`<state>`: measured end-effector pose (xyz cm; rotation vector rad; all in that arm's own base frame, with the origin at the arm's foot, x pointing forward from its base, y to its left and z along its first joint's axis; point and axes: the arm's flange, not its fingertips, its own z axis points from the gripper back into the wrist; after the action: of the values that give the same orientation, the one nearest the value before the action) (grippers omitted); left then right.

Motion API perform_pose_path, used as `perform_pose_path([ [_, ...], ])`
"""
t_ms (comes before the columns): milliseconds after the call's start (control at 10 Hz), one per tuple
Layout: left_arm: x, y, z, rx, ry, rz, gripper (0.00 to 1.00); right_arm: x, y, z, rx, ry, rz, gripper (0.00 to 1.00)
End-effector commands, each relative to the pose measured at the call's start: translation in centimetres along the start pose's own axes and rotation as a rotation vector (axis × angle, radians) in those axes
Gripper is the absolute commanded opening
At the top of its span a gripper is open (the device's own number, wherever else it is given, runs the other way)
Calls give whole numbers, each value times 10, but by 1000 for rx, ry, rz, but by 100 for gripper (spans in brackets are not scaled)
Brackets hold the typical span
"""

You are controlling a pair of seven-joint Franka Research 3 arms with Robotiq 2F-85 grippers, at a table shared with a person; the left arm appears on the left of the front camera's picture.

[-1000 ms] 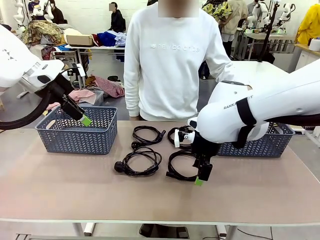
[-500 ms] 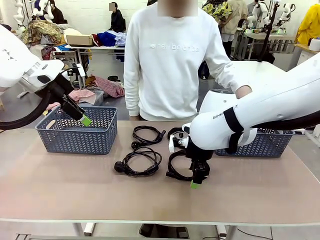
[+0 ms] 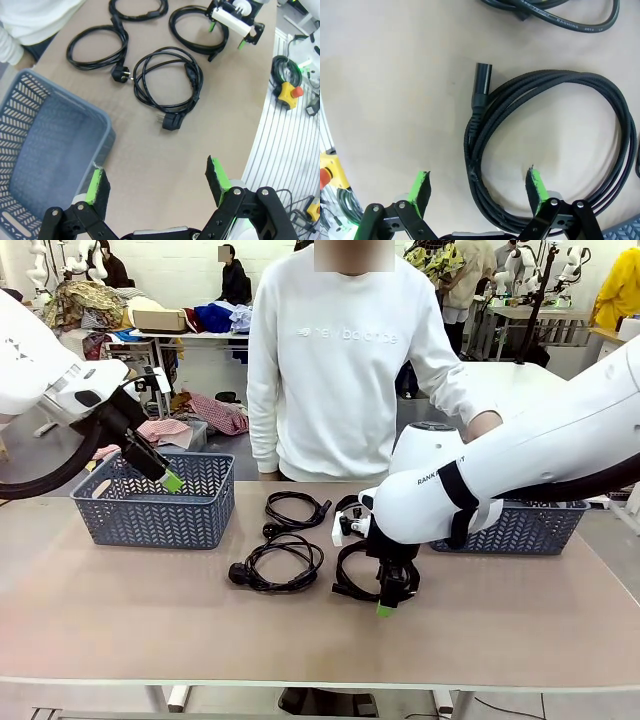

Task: Organize the cables according to human instructions.
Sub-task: Pick up a bundle of cables and place it in the basket indicated by the human.

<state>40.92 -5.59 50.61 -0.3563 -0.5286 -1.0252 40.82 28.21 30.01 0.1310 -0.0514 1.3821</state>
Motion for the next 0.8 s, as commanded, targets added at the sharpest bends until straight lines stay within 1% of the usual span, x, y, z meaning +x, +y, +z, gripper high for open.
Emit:
perform_pose_path([
  [0,-2,1,-1,-17,-29,-14,100,7,-5,1,-7,22,-15,100],
  [100,-2,1,-1,-17,-29,-14,100,9,-5,0,-3,23,-12,97],
  [200,-2,1,-1,-17,-29,-14,100,10,-5,0,-5,24,-12,83],
  [300,-2,1,-1,-17,-29,-14,100,11,-6,0,-2,26,-14,78],
  [400,-2,1,-1,-17,-29,-14,100,12,-6,0,3,28,-12,64],
  [500,-2,1,-1,-17,-29,-14,100,13,-6,0,6,27,-14,59],
  [600,-2,1,-1,-17,-29,-14,100,14,-5,-1,15,29,-13,44],
  [700,-2,1,-1,-17,-29,-14,100,14,-4,-1,26,30,-14,57],
])
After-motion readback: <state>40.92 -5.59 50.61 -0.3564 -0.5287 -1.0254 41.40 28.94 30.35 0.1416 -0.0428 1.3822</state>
